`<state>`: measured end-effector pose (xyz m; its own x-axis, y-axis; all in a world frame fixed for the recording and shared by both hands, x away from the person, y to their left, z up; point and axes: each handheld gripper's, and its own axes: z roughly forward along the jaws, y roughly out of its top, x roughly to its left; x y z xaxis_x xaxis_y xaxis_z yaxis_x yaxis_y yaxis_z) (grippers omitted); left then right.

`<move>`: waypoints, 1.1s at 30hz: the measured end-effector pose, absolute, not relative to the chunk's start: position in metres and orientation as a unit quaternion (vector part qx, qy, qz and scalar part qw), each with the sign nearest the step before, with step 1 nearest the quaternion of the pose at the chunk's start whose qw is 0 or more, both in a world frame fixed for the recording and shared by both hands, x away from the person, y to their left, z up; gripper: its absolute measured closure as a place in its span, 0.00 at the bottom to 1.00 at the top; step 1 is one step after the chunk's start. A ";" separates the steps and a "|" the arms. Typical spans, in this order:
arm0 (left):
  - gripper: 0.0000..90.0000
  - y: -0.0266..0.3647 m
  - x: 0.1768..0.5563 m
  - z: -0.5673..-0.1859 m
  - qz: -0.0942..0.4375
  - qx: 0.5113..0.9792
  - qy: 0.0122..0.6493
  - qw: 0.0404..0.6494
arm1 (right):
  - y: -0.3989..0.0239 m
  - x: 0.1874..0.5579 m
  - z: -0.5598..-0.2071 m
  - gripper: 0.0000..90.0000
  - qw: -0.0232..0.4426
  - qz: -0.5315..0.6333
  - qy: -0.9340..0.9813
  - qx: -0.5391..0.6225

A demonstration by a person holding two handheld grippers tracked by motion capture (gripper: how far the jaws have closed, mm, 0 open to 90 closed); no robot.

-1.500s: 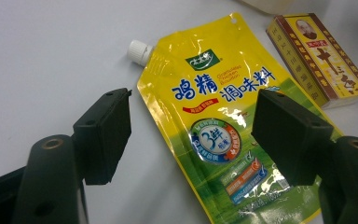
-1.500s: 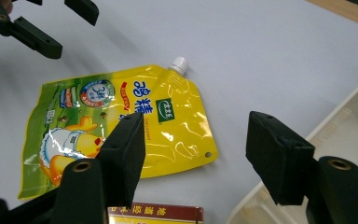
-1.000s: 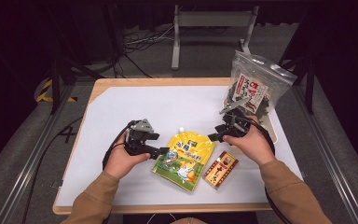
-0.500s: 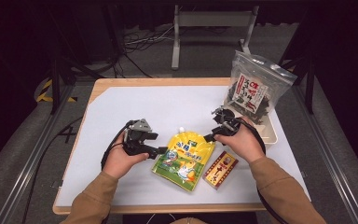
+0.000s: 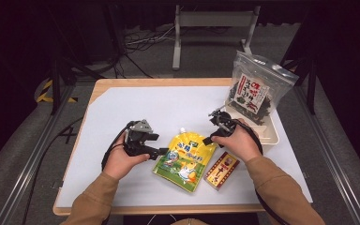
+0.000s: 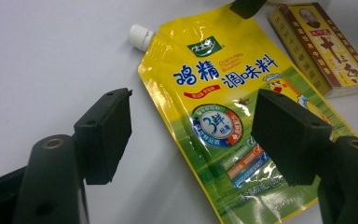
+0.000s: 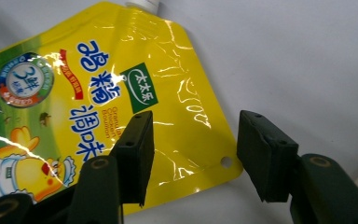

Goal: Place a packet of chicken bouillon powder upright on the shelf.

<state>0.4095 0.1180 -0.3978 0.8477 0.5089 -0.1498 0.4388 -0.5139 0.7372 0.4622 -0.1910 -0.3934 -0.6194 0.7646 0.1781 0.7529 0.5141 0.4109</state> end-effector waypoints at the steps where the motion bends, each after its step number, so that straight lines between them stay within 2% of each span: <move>1: 0.32 0.118 0.409 -0.398 0.042 0.869 0.273 0.411 | -0.191 0.463 -0.395 0.51 0.015 0.225 0.869 0.440; 20: 0.32 0.116 0.409 -0.399 0.039 0.871 0.269 0.410 | -0.190 0.471 -0.412 0.47 -0.028 0.210 0.864 0.456; 33: 0.36 0.099 0.406 -0.415 0.015 0.892 0.252 0.376 | -0.199 0.470 -0.403 0.59 -0.040 0.226 0.856 0.463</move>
<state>0.4056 0.0986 -0.4147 0.8730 0.4599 -0.1623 0.4373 -0.5909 0.6780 0.4703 -0.1994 -0.4034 -0.5674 0.7753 0.2775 0.8111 0.4680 0.3508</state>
